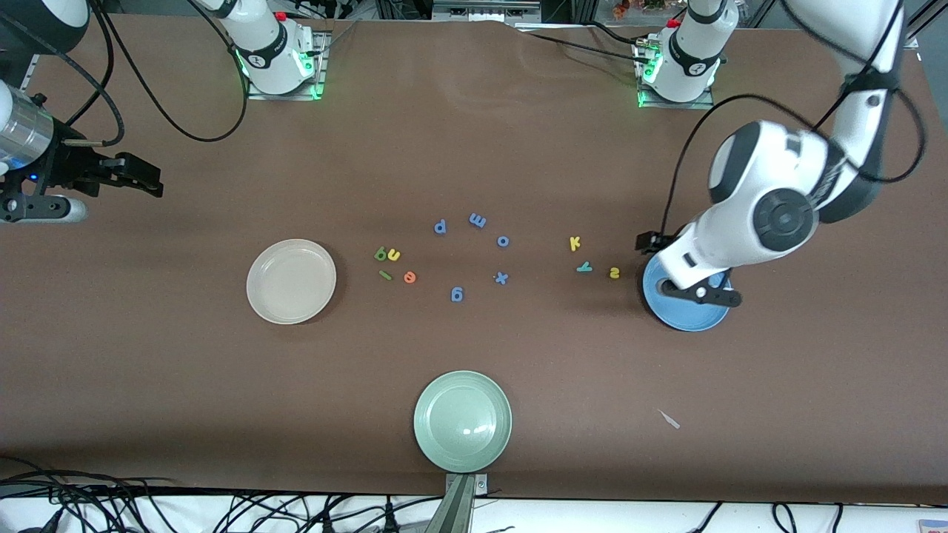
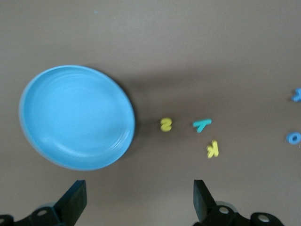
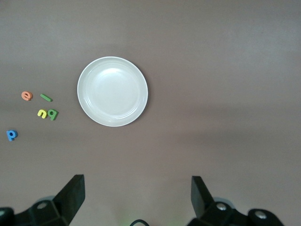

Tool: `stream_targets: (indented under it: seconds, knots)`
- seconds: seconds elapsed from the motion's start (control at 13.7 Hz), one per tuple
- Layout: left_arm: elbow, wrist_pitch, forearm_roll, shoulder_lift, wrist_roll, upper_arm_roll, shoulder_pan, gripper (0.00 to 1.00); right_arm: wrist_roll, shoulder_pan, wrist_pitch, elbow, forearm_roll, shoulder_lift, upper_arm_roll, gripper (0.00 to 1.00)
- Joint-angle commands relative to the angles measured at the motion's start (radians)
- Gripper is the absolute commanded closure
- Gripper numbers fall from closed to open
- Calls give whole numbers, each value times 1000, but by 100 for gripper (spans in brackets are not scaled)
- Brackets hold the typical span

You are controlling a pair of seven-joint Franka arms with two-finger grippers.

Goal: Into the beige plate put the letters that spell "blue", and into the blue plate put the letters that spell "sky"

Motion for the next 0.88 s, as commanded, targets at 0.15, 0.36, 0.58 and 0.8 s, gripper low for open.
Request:
stream_targets:
  seconds: [0.15,0.36,0.58,0.8]
  knots:
    - [-27,157,-7,99,-91,4,-56,0,-9,16,0,12,15,49,4,0]
    - [-83,288,75,154,-108,1,-68,0,-9,19,23,14,34,74,5,0]
    - [-201,432,76,153,-121,1,-62,20,-9,44,71,9,35,109,8,0]
    - [-244,471,76,154,-122,-1,-59,40,7,65,178,-47,37,127,10,0]
